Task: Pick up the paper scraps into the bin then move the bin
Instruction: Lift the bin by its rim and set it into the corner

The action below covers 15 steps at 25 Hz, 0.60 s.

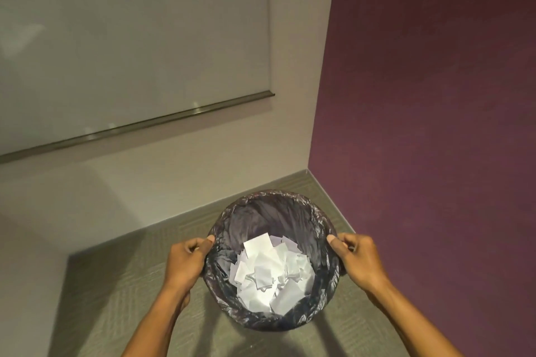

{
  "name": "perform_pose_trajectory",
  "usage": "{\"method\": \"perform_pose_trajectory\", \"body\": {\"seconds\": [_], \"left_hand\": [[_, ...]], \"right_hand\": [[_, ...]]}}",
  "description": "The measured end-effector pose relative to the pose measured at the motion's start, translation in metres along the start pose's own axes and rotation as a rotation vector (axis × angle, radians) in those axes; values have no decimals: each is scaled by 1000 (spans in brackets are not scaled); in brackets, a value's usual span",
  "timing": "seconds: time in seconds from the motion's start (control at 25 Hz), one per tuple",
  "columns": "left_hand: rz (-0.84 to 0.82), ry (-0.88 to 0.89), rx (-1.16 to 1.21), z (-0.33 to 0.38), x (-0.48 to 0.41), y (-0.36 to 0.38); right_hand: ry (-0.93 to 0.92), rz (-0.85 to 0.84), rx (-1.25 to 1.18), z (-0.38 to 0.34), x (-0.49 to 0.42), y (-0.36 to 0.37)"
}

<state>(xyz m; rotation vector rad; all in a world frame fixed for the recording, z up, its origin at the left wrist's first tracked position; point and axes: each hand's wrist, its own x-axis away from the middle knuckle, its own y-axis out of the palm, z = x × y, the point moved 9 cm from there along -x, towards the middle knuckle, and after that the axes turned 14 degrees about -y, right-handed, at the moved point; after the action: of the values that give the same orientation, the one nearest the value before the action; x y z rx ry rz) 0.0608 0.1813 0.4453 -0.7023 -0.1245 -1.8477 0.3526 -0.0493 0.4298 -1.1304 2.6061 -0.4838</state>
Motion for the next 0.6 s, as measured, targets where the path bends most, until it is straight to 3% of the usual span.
{"method": "perform_pose_trajectory", "body": {"seconds": [0.2, 0.6], "left_hand": [[-16, -7, -19, 3, 34, 4], [-15, 33, -86, 17, 48, 24]], "right_hand": [[25, -74, -18, -18, 16, -24], [9, -23, 67, -22, 17, -54]]}}
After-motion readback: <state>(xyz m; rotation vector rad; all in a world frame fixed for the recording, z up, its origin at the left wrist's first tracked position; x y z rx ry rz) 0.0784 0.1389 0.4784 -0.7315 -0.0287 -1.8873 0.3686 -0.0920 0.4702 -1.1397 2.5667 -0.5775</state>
